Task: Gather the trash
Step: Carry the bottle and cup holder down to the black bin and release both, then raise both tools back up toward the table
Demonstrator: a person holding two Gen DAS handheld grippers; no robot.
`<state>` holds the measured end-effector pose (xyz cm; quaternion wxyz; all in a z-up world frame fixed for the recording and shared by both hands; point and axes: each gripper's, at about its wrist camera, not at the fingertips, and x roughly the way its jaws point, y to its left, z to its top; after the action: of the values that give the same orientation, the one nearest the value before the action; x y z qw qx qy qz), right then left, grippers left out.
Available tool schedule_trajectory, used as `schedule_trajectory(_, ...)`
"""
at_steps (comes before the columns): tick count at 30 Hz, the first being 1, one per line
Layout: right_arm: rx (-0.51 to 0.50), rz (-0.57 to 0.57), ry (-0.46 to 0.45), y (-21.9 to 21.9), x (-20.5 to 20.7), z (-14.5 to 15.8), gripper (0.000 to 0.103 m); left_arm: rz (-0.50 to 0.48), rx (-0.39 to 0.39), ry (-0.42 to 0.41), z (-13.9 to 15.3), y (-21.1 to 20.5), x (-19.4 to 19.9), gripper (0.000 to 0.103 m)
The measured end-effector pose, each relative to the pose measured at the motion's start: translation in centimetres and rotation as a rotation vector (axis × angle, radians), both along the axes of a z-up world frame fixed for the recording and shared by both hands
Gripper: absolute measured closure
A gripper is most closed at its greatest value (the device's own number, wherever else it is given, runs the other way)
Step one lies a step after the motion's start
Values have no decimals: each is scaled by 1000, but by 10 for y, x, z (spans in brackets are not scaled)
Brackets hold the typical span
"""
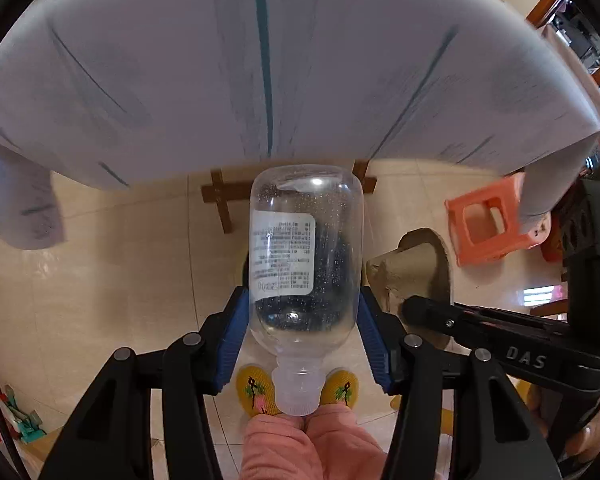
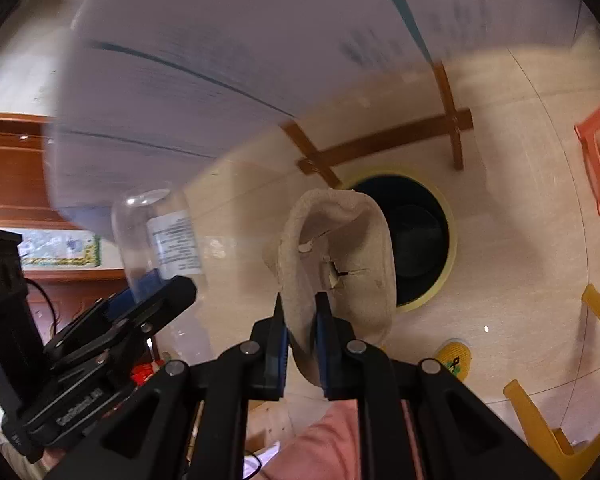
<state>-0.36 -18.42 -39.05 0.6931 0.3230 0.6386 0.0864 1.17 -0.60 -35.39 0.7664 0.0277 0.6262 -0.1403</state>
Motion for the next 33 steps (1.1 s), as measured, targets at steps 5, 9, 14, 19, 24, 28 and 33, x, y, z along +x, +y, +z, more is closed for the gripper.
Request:
schedule_trajectory(5,-16,-34,35,1,10,-51,88,7,-11,-1,-34,1,13,24)
schedule_trajectory(9,-31,-58,29,3,12,-67,61,7,-2,10,-52,8,22,20)
schedule_trajectory(14,-30,-77,-19,5,16,-63,51,24,3,-10,-51,16,26,20)
schedule_trajectory(19,-72,-54,-60,12,17,-44,50,42,-15,-38,-29,21,29,20)
schedule_trajectory(24,-118,-52,-87,14,16,-14,49,72,-37,-53,0,26,26,20)
schedule_trajectory(28,-143,-51,-115,13,13,24,49,91,-51,-69,27,28,22,20)
schedule_trajectory(33,-158,-25,-169,12,8,76,49,110,-53,-100,74,34,11,20)
